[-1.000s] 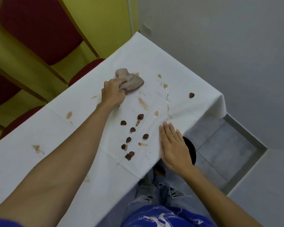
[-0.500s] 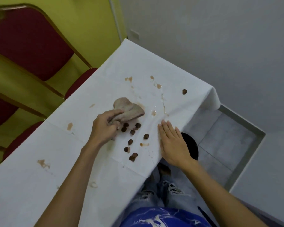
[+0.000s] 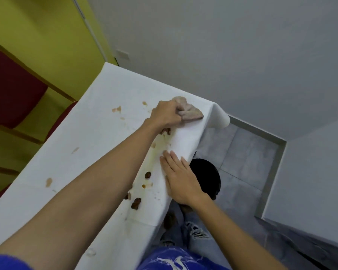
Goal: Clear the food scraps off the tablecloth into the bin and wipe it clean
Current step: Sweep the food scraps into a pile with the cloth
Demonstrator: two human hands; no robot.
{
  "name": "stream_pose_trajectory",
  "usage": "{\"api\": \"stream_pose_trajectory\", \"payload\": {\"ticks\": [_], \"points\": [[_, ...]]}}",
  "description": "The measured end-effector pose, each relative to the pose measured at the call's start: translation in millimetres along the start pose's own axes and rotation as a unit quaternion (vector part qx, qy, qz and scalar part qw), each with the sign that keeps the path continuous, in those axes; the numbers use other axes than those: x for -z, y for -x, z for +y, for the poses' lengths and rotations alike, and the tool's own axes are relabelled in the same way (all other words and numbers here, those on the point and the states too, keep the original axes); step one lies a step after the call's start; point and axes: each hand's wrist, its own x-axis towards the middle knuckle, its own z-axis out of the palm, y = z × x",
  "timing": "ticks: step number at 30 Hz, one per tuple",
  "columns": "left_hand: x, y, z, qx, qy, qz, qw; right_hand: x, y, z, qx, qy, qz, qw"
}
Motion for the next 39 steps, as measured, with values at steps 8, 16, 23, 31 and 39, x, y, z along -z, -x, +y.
{"api": "stream_pose_trajectory", "payload": {"ticks": [8,16,23,31,39], "points": [[12.0,76.2,-62.1,0.071,0.042,-0.058,0.995,5.2,12.4,12.2,0.004,-0.037,0.004,0.999],[38.5,158.3,-114.8,0.17,0.225,0.039,0.959,2.0,28.6,17.0,-0.005,-0.026,-0.001,1.0],[-5.9,151.0,-124.3,0.202,0.119,0.118,0.965,3.4,28.3,14.3,0.003,-0.019,-0.012,1.0],[-48.1,210.2,-121.3,0.112,0.164,0.172,0.965,4.1,30.0,1.5,-0.017,0.006,-0.023,1.0],[-79.6,252.1,-164.6,0.292,0.248,0.302,0.873,0.9,28.4,-7.9,-0.035,0.021,-0.032,0.999]]}}
